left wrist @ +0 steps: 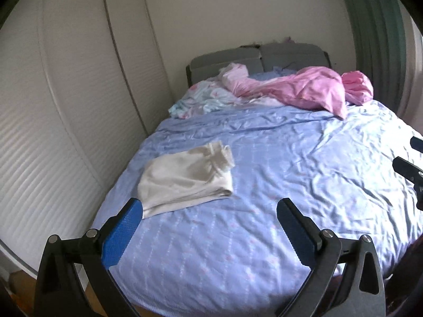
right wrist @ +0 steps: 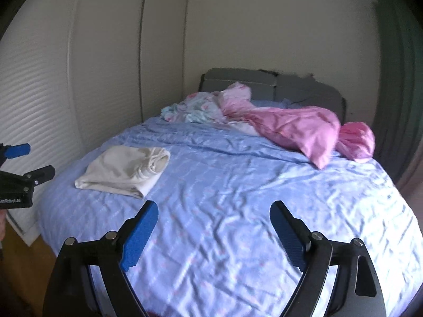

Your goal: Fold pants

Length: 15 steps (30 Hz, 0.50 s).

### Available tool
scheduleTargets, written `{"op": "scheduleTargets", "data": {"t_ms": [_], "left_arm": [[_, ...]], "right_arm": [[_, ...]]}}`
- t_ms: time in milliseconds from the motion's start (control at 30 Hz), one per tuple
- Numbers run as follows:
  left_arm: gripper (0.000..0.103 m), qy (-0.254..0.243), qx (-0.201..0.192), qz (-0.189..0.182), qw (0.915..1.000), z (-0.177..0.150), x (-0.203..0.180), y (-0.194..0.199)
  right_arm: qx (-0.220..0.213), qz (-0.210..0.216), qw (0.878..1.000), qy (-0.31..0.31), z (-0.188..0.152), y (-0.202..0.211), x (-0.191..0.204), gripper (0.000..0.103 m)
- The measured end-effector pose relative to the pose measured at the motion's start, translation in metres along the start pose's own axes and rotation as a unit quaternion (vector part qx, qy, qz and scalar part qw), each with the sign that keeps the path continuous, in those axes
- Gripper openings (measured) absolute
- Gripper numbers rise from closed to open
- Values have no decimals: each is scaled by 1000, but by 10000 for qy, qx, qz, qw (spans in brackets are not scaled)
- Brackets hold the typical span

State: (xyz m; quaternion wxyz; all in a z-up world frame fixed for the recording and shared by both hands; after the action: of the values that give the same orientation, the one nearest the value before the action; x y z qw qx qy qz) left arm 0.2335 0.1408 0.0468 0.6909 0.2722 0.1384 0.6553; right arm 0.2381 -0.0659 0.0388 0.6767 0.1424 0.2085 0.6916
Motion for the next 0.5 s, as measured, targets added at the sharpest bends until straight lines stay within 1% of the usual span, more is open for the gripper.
{"op": "scheduleTargets", "data": {"t_ms": [167,333,433,500], "left_arm": [[103,-39,-220,-245,9994,-11,-44,41],[103,48,-360,-471,9982,-27,-86,68],[103,27,-461,-478,9978,-34,-104,81],[103,52,-506,-393,9979,-38,-111,86]], "right_arm": [[-143,-214,9995,-161,-21,48,-31,87],[-26,-269,9989,-373,-45,78,-55,87],[21,-294,9985,-464,-56,91,-67,87],[36,-371,9979,-524,-63,98,-76,87]]}}
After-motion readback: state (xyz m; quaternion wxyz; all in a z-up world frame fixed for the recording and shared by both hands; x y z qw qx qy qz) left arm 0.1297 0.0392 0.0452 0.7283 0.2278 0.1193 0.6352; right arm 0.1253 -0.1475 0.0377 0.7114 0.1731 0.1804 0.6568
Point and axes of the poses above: each gripper's, at about its wrist camera, not at the fingertips, and y roughly against the way its jaws point, x to its left, z to its top, the point moved 9 cm from there along -y, roughly the way its jaws point, and after that the axes turned 8 degrees about -z, right-handed, at the moved point
